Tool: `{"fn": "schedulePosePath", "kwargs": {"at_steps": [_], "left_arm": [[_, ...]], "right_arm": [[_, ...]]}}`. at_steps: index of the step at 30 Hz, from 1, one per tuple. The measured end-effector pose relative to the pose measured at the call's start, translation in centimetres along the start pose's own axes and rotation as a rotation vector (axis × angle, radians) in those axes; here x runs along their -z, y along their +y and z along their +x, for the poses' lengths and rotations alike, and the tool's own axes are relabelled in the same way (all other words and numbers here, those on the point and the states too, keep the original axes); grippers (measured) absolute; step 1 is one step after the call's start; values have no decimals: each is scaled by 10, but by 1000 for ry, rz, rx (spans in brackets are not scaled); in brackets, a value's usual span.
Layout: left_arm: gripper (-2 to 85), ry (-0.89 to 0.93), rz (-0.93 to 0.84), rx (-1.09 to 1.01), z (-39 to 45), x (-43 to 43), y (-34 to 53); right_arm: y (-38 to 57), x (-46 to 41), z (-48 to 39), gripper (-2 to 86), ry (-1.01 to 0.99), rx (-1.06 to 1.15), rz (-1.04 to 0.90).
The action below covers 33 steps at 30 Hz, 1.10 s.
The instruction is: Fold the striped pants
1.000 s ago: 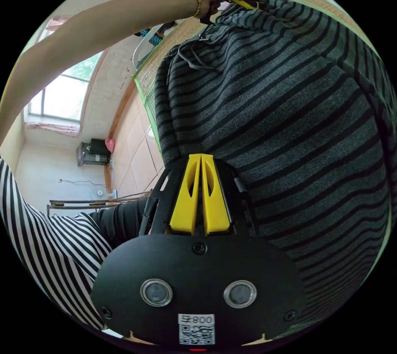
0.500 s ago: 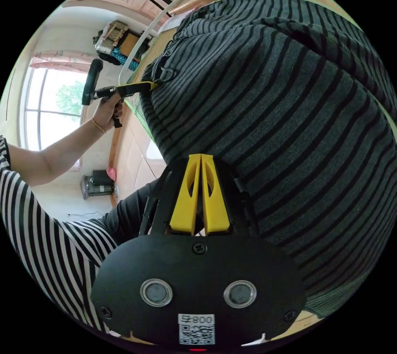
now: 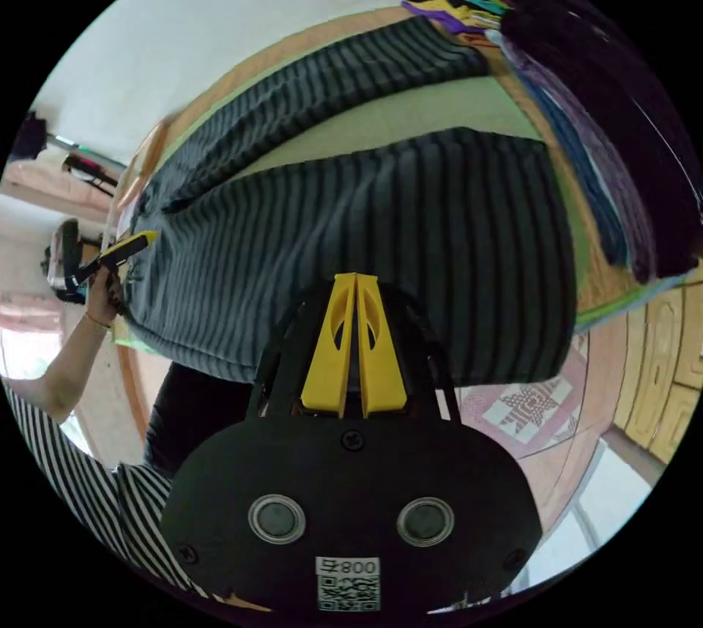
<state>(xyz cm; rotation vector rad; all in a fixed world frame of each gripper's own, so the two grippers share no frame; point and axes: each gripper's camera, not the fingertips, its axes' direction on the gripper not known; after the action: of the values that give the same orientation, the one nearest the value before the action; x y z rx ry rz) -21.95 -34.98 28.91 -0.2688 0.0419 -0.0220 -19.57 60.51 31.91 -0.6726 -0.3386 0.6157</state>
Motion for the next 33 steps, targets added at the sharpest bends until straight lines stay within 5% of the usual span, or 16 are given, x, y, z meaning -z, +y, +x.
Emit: {"fn": "schedulePosePath", "kwargs": {"at_steps": [4,15,24,33], "left_arm": [[0,-134,-110,21,15,-44,-42],[0,-131,-137,-28,92,-93,-113],[3,-29,-102,28,114,-116,-161],[44,181,29,-196,170,-131,-246]], "right_arm": [[26,-11,66,0,-158,-88,27],[80,-37,169,0,103,-99,83],[94,-61,233,3,82,-117,92],[56,-80,241,54,-60,12,231]]}}
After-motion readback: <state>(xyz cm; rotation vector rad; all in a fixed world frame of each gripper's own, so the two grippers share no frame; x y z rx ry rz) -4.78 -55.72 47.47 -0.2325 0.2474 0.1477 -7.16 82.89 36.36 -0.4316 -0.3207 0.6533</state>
